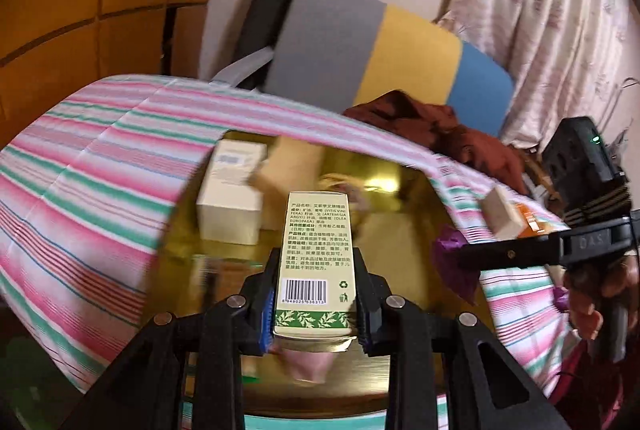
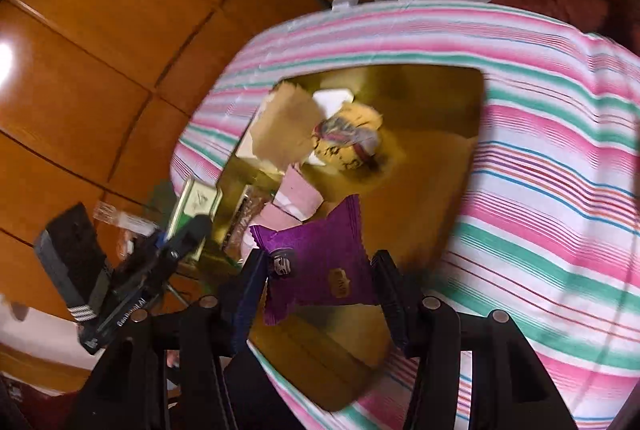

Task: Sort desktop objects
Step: 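Carry the green-white box and purple packet over the gold tray, then release the box and packet into the gold tray and withdraw both tools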

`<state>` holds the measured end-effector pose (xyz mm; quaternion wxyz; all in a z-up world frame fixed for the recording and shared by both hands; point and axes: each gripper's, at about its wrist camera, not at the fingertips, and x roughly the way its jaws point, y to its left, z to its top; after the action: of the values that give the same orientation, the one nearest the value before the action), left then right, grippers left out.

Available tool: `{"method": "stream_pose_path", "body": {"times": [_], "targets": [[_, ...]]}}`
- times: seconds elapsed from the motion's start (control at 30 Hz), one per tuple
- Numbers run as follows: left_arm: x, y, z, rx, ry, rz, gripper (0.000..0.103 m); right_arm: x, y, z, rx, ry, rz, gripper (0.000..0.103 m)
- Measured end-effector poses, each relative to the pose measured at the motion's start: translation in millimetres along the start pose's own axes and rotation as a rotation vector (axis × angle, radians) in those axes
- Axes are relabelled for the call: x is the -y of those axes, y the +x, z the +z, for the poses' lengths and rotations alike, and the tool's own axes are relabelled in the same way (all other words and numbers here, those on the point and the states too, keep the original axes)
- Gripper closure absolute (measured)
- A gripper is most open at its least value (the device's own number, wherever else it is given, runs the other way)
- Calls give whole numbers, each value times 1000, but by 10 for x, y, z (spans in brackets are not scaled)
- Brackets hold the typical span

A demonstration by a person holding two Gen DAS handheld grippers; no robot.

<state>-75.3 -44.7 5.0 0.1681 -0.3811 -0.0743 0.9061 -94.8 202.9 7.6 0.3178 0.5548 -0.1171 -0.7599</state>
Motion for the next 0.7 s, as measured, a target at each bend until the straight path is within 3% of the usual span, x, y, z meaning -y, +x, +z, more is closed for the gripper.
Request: {"method": "stream_pose_path", "body": {"times": [0.13, 0.3, 0.4, 0.47, 0.7], "targets": [[-221, 180, 66, -34, -9, 48, 73, -37, 359, 158, -18, 63, -32, 48], [-385, 352, 105, -107, -43, 105, 69, -6, 609, 306, 15, 163, -61, 39], [-421, 199, 93, -59, -63, 100, 56, 34, 611, 280, 12, 216, -13, 35], [-450, 77, 82, -11, -98, 84, 50, 33, 584, 237, 8, 207, -30, 33], [-554, -244, 8, 79, -245, 96, 49, -25, 588, 198, 16, 163, -83, 33]]}}
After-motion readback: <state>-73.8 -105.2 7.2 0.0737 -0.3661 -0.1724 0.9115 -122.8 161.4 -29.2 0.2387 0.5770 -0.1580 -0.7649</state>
